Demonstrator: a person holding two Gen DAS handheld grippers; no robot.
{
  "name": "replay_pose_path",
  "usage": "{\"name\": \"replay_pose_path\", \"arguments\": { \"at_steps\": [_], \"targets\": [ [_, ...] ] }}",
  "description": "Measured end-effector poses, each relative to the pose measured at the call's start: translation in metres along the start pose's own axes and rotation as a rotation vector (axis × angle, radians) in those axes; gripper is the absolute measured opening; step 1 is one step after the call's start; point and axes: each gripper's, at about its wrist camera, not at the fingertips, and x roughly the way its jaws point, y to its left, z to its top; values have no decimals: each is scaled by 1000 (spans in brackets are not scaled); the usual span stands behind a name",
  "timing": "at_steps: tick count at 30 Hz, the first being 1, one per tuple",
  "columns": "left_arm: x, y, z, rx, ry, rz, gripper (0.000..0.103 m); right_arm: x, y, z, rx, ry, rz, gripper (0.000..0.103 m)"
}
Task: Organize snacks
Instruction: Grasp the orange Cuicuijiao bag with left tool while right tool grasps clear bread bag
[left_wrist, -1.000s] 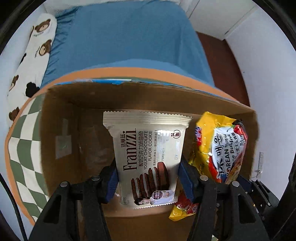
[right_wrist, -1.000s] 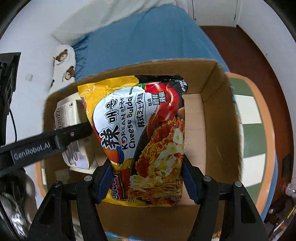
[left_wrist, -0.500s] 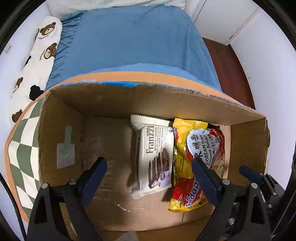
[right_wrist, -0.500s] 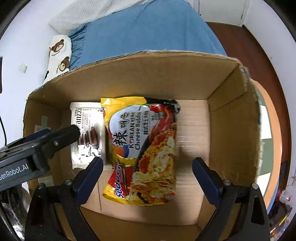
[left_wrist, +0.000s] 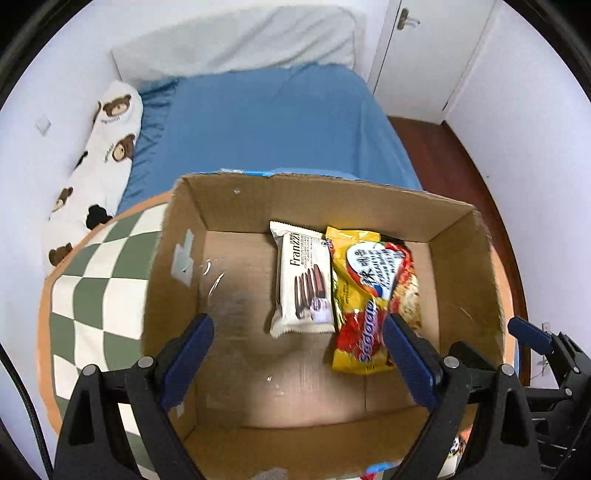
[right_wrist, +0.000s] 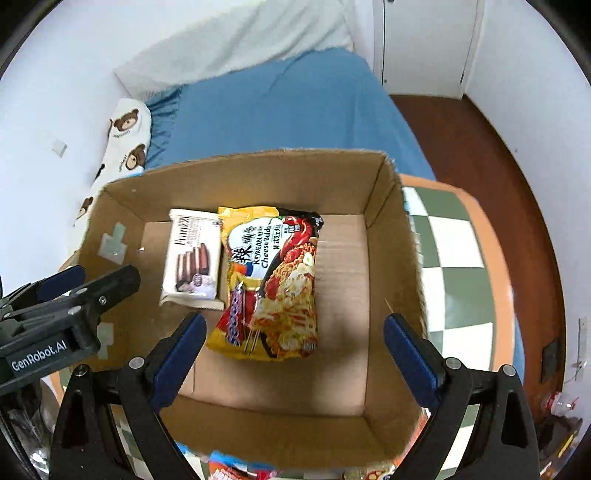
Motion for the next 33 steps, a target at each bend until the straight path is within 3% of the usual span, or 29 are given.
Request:
{"name": "replay_pose_path", "arguments": {
  "at_steps": [10, 19, 22, 27, 33],
  "targets": [
    [-77, -1, -38, 0, -120, 0, 93, -70, 13, -40, -9, -111, 13, 99],
    [-99, 13, -92, -15, -107, 12, 94, -95, 20, -91, 5, -109, 25, 99],
    [-92, 20, -120, -23, -60, 27, 94, -91, 13, -115, 27, -67, 24, 99],
    [-53, 23, -173, -14, 96, 19, 93, -64, -10, -173, 92, 58, 17, 99],
    [28, -12, -236, 170, 359, 9, 93, -24, -48, -244, 207, 220, 24, 99]
  ]
}}
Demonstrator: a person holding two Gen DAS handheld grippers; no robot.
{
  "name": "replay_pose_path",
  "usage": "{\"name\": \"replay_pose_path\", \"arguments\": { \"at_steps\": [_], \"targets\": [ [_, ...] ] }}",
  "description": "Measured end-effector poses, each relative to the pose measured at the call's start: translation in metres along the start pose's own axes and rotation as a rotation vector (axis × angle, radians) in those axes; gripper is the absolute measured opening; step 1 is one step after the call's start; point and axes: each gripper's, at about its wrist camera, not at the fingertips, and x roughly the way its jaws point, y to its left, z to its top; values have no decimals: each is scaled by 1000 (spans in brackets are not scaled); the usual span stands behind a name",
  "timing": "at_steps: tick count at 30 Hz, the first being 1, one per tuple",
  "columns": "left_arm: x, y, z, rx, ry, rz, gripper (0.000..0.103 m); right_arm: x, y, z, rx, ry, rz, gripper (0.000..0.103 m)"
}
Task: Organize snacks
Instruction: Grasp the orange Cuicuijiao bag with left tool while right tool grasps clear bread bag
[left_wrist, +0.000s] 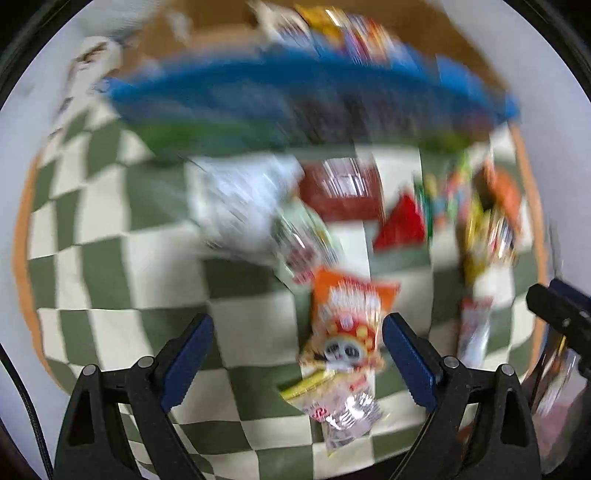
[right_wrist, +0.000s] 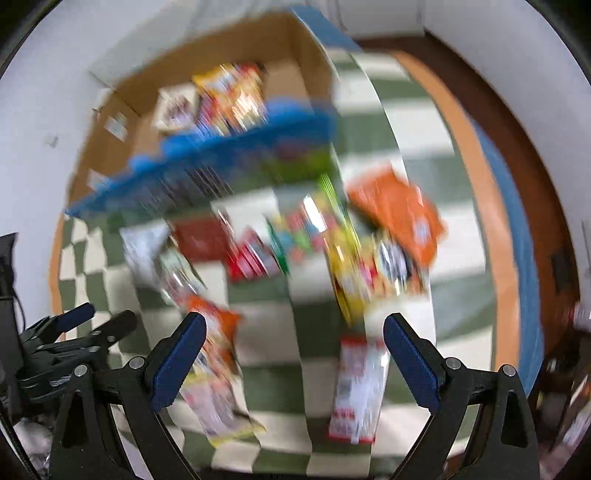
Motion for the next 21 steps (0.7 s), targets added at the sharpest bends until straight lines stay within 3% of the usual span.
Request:
{"name": "replay_pose_path", "arguments": {
  "at_steps": [6, 9, 14, 21],
  "targets": [
    [60, -40, 7, 89, 123, -17, 92, 39, -36, -32, 75, 81, -20, 99],
    [76, -48, 8, 95, 152, -12, 55, 48, -41, -35, 93, 93, -20, 99],
    [69, -44, -2, 65, 118, 11, 47, 55, -37, -37, 85, 107, -17, 99],
    [36, 12, -42, -117, 49, 41, 46, 58, 13, -45, -40, 140, 31, 99]
  ]
}}
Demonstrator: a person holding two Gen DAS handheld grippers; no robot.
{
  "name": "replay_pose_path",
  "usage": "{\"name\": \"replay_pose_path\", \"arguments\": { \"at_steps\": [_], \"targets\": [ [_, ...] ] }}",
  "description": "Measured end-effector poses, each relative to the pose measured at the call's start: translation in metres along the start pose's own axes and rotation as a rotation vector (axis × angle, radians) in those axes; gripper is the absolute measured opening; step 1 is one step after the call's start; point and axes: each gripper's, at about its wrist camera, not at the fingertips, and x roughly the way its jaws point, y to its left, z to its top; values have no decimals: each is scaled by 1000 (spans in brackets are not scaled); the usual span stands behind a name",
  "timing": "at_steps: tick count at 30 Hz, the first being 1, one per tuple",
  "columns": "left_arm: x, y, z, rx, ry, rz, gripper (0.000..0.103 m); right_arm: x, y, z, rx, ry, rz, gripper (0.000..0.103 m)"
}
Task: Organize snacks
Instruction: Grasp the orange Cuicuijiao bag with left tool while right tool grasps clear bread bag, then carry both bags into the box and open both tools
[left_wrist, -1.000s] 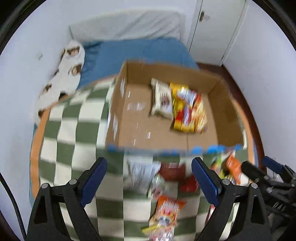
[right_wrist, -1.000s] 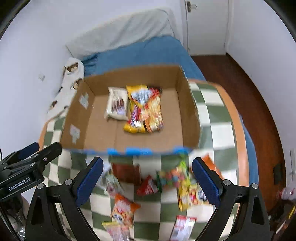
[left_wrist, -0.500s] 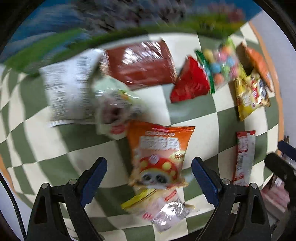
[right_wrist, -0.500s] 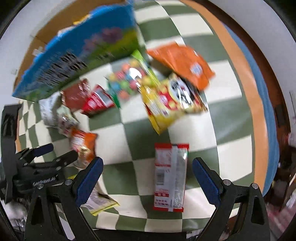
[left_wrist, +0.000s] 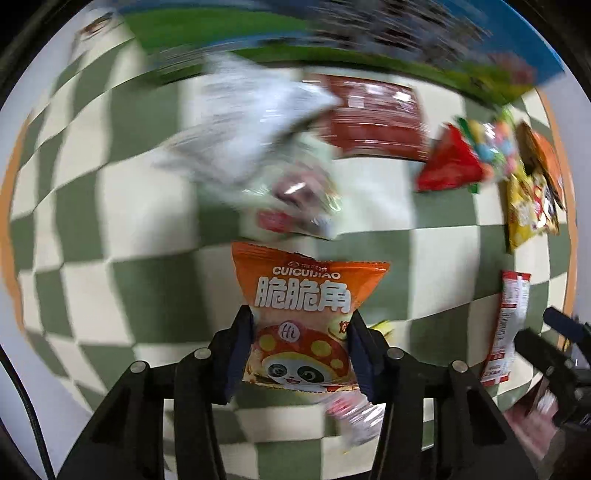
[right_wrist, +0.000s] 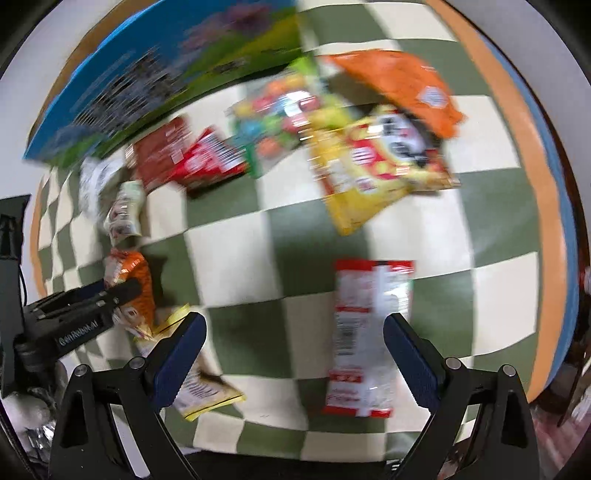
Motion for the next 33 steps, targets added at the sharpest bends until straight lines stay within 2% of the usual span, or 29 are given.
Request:
{"name": "replay_pose_path", "arguments": {
  "at_steps": [4, 9, 14, 15, 16, 17, 20, 24, 30, 33],
  "targets": [
    [-9, 34, -25, -87, -21, 21, 46, 17, 51, -17, -141, 66, 34, 99],
    [3, 73, -70, -196, 17, 46, 46, 47, 105, -46, -303, 149, 41, 99],
    [28, 86, -102, -285, 80, -6, 46, 79, 121, -59, -330, 183, -43, 98],
    [32, 84, -108, -297, 87, -13, 46, 86, 120, -59, -309, 191, -44, 95],
    [34, 82, -110, -300, 87, -17, 46, 90, 119, -59, -295, 197, -45, 79],
    [35, 77, -111, -298, 86, -21, 46, 94, 116, -59, -272, 204, -33, 58],
    [36, 68, -109, -280, 79, -36, 46, 90, 103, -57, -216, 192, -4, 54],
    [32, 46, -91, -234, 59, -54, 46, 68, 75, -50, -149, 141, -20, 53],
    [31, -24, -58, -104, 24, -67, 46, 42, 26, -34, -32, 92, -40, 53],
    [46, -49, -49, -45, 63, -59, 54, 45, 9, -27, 7, 132, -23, 54]
  ]
}}
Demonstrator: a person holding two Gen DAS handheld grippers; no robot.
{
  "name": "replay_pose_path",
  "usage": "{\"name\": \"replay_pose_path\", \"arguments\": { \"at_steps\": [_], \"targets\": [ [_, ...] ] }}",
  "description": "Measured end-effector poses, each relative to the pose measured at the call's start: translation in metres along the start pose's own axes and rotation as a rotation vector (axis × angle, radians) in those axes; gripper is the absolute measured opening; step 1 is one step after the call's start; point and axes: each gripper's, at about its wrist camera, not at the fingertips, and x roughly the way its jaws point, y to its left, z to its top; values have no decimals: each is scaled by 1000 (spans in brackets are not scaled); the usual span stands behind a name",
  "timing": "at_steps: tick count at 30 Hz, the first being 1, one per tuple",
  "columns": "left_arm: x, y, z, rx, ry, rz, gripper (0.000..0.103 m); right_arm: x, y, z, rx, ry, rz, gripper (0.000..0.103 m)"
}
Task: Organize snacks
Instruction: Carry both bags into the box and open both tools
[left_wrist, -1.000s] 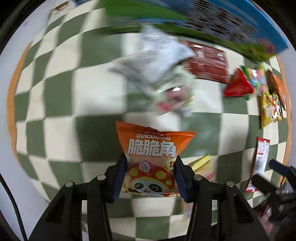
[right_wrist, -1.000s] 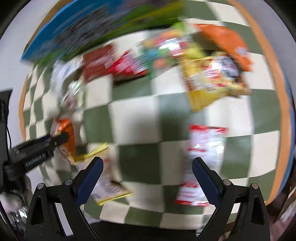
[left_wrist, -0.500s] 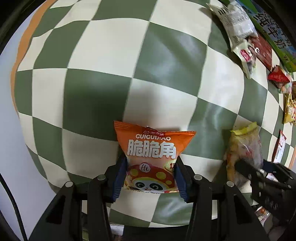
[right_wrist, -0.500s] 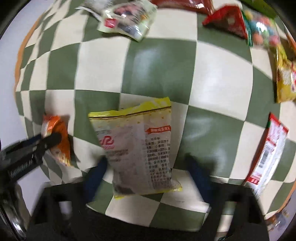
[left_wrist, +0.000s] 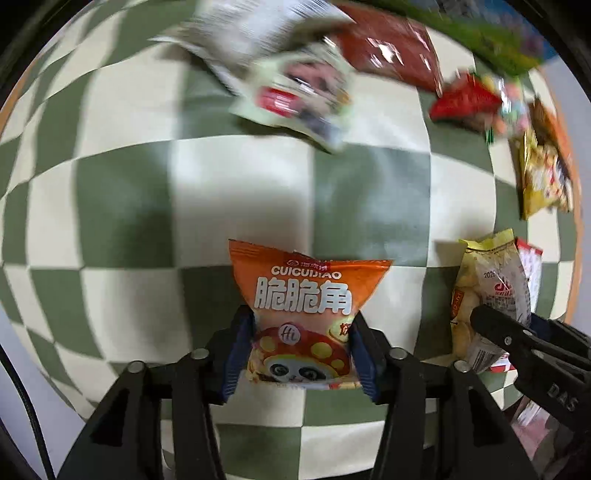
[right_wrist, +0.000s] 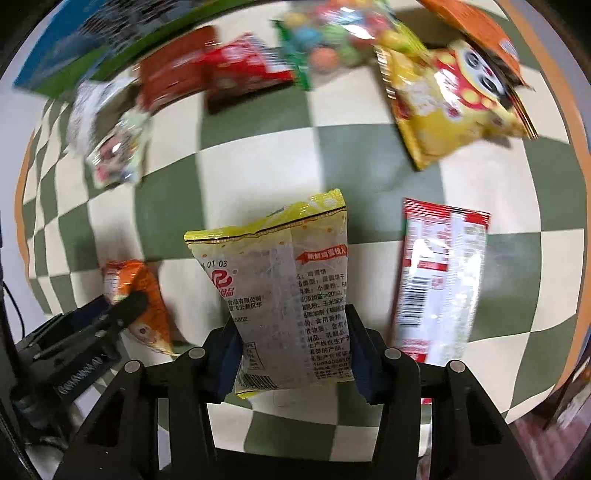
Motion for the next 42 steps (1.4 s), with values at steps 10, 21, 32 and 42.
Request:
{"name": "replay_pose_path", "arguments": {
  "at_steps": [10, 21, 32, 42],
  "targets": [
    [21, 8, -1, -68, 67, -108, 52, 19, -12, -12, 39, 36, 43, 70],
    [-27, 20, -15, -69, -21, -83, 43, -9, -11, -7, -9, -42, 63, 51],
    [-169, 32, 42, -66, -241, -223, 43, -151, -1, 30, -43, -247, 218, 51],
    [-241, 34, 226, -71, -343, -149, 43, -233, 18, 177, -36, -450, 200, 51]
  ]
}}
